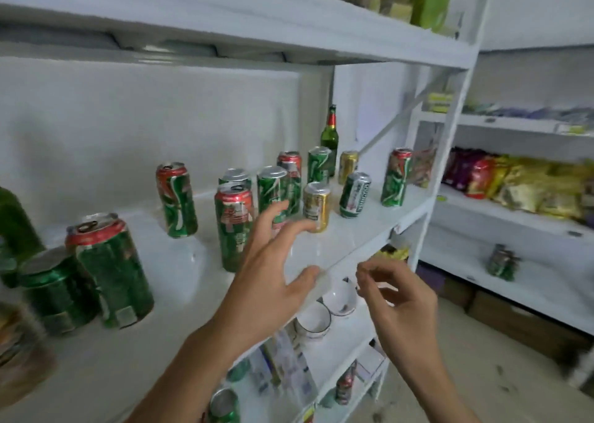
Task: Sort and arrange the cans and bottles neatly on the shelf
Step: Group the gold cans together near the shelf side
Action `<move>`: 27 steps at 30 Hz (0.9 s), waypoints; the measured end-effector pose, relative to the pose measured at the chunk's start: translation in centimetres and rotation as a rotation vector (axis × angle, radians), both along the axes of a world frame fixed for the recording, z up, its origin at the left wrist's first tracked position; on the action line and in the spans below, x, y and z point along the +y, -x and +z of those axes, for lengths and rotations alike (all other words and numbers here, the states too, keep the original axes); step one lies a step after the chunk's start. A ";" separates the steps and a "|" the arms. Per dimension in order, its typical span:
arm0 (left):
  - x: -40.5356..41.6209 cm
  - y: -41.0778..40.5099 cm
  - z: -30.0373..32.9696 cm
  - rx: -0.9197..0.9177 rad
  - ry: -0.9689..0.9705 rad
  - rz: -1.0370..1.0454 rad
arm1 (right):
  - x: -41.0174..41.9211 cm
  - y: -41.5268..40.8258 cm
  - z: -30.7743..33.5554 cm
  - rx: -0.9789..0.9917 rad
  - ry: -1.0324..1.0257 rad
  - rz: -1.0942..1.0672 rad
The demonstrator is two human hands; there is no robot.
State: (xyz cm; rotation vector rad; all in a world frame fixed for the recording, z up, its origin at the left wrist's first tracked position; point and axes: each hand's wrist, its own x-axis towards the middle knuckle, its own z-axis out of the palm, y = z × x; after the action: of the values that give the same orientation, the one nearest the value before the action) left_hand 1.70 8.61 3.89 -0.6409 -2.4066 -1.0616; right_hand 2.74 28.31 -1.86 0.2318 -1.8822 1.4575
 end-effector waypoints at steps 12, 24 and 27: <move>9.4 12.9 0.6 0.026 -0.091 0.220 | 16.3 6.5 0.4 -0.126 -0.169 -0.039; 8.9 21.3 1.0 -0.003 0.038 0.330 | 18.6 21.5 4.9 -0.066 -0.434 0.102; 8.5 23.0 0.9 -0.040 0.109 0.289 | 19.2 25.0 7.7 -0.024 -0.552 0.087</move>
State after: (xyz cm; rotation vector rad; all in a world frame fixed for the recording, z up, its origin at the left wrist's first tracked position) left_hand -21.28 17.08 4.77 -0.2945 -2.5091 -0.8342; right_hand -22.31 47.48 5.84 0.5620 -2.2854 0.9645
